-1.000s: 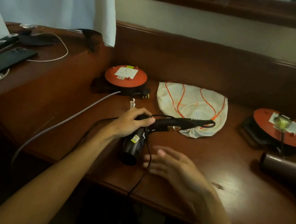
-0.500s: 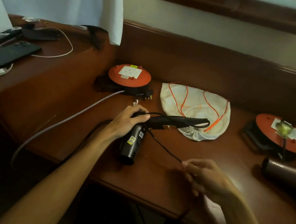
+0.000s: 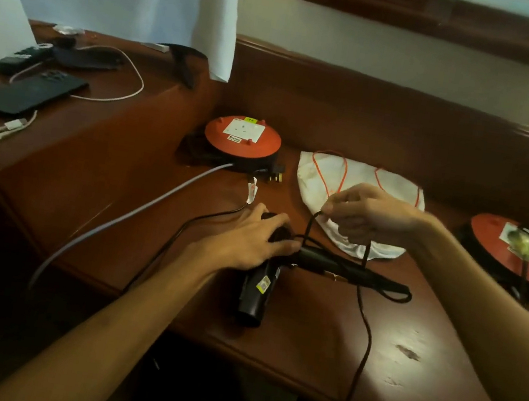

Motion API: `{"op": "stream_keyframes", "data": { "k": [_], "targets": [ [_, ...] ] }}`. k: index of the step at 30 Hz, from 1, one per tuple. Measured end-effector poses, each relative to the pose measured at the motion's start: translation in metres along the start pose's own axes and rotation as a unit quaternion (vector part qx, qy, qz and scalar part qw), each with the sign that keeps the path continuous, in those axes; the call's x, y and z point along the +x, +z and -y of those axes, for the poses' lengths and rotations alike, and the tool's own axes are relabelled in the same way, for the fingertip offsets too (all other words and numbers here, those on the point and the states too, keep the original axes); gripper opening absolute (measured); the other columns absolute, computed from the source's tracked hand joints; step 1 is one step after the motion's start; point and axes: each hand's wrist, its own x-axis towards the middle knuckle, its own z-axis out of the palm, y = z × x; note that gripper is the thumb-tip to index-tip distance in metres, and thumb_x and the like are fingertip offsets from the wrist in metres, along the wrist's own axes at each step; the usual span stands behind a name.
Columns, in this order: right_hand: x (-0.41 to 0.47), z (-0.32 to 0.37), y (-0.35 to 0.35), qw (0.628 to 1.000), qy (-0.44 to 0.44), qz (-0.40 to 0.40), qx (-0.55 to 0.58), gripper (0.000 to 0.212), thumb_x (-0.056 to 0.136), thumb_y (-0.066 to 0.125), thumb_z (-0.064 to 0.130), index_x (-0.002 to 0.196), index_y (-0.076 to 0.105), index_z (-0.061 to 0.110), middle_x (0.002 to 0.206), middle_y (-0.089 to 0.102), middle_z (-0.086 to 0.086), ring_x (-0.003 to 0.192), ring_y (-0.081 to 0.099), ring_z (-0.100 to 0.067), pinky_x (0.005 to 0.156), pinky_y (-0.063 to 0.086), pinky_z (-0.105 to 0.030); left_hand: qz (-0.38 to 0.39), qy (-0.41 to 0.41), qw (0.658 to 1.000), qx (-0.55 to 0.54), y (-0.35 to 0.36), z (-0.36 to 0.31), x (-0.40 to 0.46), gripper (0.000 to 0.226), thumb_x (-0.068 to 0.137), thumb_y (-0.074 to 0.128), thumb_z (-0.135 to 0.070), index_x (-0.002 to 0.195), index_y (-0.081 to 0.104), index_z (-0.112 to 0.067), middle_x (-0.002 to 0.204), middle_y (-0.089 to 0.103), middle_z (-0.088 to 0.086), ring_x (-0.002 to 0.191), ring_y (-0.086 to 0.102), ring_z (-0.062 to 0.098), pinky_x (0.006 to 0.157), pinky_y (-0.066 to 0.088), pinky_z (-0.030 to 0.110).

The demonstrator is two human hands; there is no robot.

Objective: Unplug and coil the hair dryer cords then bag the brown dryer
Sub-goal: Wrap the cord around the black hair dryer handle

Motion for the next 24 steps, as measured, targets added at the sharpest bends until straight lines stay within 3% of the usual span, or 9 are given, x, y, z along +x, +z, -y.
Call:
{"op": "stream_keyframes", "data": {
  "k": [3,5,7,9,12,16,20,23,24],
  "targets": [
    [-0.021,0.014,0.014,0.990,0.011,0.139,-0.006,0.030,0.101,0.047,-0.003,0.128,0.053,-0.014,0.067,0.044,-0.006,0.050,0.028,-0.011,0.046,0.021,-0.024,0.022,-0.013,1.000,0.012,-0.003,-0.005,-0.001,0.032,0.094,0.045,-0.069,0.113,0.050,-0.044,0.117,0.037,-0.001,0.121,0.039,0.025,0.104,0.041,0.053],
    [-0.031,0.010,0.020,0.986,0.003,0.161,-0.048,0.037,0.102,0.044,-0.004,0.138,0.053,-0.004,0.072,0.056,-0.011,0.052,0.040,-0.013,0.048,0.035,-0.022,0.019,-0.014,0.999,0.035,0.000,-0.009,-0.002,0.033,0.096,0.043,-0.067,0.116,0.049,-0.042,0.120,0.034,0.000,0.124,0.038,0.026,0.101,0.042,0.053],
    [-0.042,0.006,0.019,0.978,-0.008,0.162,-0.132,0.040,0.104,0.046,0.001,0.142,0.055,0.010,0.074,0.056,-0.027,0.057,0.050,-0.030,0.056,0.050,-0.033,-0.002,-0.021,0.998,0.052,0.004,-0.013,-0.002,0.031,0.097,0.042,-0.066,0.115,0.050,-0.042,0.120,0.033,0.000,0.124,0.037,0.026,0.099,0.043,0.052],
    [-0.053,0.008,0.020,0.968,-0.003,0.135,-0.210,0.037,0.105,0.049,0.009,0.138,0.060,0.021,0.074,0.057,-0.033,0.061,0.054,-0.034,0.061,0.050,-0.040,-0.024,-0.027,0.997,0.061,0.009,-0.017,-0.002,0.027,0.098,0.042,-0.063,0.112,0.051,-0.042,0.120,0.033,0.000,0.125,0.038,0.026,0.096,0.044,0.051],
    [-0.063,0.008,0.047,0.934,-0.033,0.045,-0.352,0.021,0.104,0.053,0.017,0.115,0.070,0.022,0.070,0.067,0.003,0.057,0.057,-0.008,0.055,0.044,-0.019,-0.058,-0.022,0.997,0.042,0.015,-0.016,-0.001,0.026,0.098,0.043,-0.060,0.111,0.055,-0.041,0.118,0.036,-0.002,0.124,0.038,0.024,0.097,0.043,0.050],
    [-0.070,-0.010,0.095,0.895,-0.061,-0.031,-0.440,0.022,0.102,0.052,0.027,0.087,0.066,0.018,0.074,0.062,0.000,0.063,0.058,-0.018,0.060,0.046,-0.036,-0.117,-0.003,0.993,-0.013,0.021,-0.010,-0.007,0.022,0.096,0.051,-0.056,0.107,0.060,-0.039,0.114,0.041,-0.003,0.118,0.042,0.022,0.099,0.044,0.045],
    [-0.087,-0.020,0.100,0.890,-0.018,-0.020,-0.456,0.012,0.104,0.048,0.030,0.103,0.059,0.032,0.085,0.062,0.007,0.070,0.059,-0.014,0.063,0.049,-0.032,-0.147,-0.009,0.989,-0.020,0.026,-0.014,-0.011,0.021,0.097,0.054,-0.052,0.107,0.062,-0.036,0.115,0.043,-0.002,0.117,0.040,0.019,0.088,0.038,0.033],
    [-0.101,-0.021,0.079,0.834,0.026,-0.129,-0.536,0.020,0.104,0.045,0.033,0.119,0.054,0.043,0.096,0.064,0.009,0.079,0.062,-0.012,0.070,0.056,-0.035,-0.166,-0.022,0.986,-0.022,0.023,-0.014,-0.011,0.020,0.097,0.055,-0.049,0.107,0.063,-0.034,0.116,0.044,-0.001,0.117,0.039,0.019,0.085,0.033,0.032],
    [-0.106,-0.020,0.071,0.835,0.013,-0.162,-0.525,0.021,0.104,0.045,0.032,0.119,0.057,0.042,0.094,0.066,0.007,0.077,0.063,-0.014,0.069,0.057,-0.037,-0.169,-0.028,0.985,-0.032,0.020,-0.012,-0.010,0.020,0.097,0.056,-0.047,0.108,0.064,-0.033,0.116,0.045,-0.001,0.117,0.040,0.019,0.086,0.032,0.032]
  ]
}}
